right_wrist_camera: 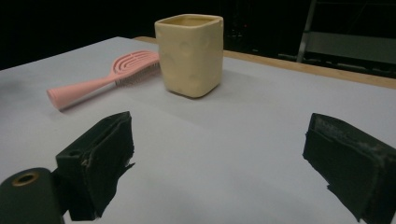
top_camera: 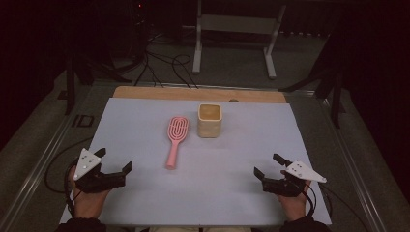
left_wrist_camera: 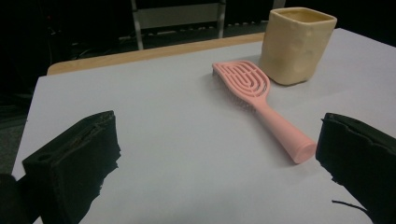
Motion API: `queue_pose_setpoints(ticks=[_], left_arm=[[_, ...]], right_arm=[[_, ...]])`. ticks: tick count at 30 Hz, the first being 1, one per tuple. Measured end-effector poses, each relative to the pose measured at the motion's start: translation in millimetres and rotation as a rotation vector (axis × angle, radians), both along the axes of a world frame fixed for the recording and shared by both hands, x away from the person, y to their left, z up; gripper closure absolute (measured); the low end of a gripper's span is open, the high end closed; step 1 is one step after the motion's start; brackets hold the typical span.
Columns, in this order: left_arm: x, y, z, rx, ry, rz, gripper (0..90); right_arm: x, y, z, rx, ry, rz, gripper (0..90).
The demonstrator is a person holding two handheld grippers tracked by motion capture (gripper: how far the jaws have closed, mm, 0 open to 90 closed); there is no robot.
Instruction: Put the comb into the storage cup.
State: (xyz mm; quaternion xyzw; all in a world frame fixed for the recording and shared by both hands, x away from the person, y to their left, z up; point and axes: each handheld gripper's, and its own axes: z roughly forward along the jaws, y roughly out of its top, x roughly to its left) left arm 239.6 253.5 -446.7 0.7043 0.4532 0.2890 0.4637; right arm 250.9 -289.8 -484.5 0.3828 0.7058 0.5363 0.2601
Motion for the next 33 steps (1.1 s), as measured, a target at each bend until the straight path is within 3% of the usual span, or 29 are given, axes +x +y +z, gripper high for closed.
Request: queue_pose_setpoints(ticks=[21,33], left_arm=[[27.8,-28.5,24.7,0.069,-0.015,-0.052,0.2],[46.5,-38.0,35.0,0.058,-0.003,-0.066,0.2]], right_arm=[[6.2,-1.2,-1.5,-0.001,-0.005,-0.006,8.4],[6.5,0.5,-4.6,-0.012,0.017,-0.004,8.4]])
